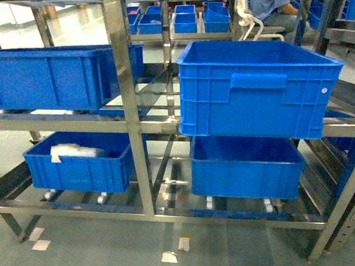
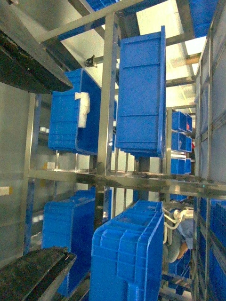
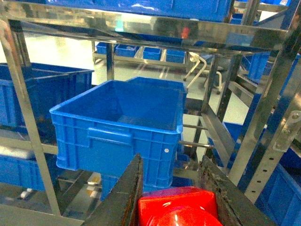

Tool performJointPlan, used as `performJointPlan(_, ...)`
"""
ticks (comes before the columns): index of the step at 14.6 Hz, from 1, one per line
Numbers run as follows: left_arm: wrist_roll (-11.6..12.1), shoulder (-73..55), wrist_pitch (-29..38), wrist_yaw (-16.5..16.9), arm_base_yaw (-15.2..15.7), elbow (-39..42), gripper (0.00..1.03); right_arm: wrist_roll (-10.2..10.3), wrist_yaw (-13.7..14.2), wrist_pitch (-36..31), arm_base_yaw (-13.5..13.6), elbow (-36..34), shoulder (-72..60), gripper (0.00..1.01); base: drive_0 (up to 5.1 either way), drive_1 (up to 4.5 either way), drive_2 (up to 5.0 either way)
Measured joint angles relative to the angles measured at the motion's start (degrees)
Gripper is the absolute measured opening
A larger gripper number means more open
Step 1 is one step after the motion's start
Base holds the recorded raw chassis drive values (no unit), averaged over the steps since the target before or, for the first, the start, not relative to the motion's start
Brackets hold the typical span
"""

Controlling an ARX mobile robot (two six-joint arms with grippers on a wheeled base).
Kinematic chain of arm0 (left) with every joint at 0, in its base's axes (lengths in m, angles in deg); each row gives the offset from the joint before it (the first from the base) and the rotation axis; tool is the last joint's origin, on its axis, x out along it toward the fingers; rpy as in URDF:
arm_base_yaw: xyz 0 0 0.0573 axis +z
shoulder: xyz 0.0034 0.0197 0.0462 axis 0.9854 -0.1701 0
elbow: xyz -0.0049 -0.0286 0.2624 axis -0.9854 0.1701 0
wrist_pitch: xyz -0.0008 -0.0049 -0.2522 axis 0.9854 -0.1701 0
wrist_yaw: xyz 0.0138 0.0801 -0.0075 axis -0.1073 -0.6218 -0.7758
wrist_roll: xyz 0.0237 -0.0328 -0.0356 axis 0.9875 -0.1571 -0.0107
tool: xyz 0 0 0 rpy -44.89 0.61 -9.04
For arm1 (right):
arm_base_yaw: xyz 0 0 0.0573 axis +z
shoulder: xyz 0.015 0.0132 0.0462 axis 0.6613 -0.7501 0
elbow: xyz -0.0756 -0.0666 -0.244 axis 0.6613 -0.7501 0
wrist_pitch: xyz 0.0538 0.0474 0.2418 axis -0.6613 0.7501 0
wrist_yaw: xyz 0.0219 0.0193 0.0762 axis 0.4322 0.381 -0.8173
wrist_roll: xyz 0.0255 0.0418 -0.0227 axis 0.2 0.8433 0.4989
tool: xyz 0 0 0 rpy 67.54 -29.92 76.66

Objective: Pick red block from blue box to shelf

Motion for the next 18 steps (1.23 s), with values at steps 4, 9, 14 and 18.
performJointPlan(4, 0.0, 0.0, 0.1, 0.0, 0.0, 0.0, 0.98, 0.0, 0.0, 0.2, 0.0, 0.0, -0.3, 0.29, 0.0, 4.28, -4.4)
performJointPlan(9, 0.0, 0.0, 0.1, 0.0, 0.0, 0.0, 0.98, 0.0, 0.0, 0.3, 0.0, 0.0, -0.3, 0.29, 0.0, 4.34, -4.3)
performJointPlan(14, 0.0, 0.0, 0.0, 0.0, 0.0, 0.0, 0.98, 0.0, 0.0, 0.0, 0.0, 0.0, -0.3, 0.29, 0.0, 4.35, -4.3)
performJointPlan(18, 0.0, 0.0, 0.1, 0.0, 0.0, 0.0, 0.98, 0.0, 0.0, 0.0, 0.0, 0.0, -0.3, 0.29, 0.0, 3.22, -3.3)
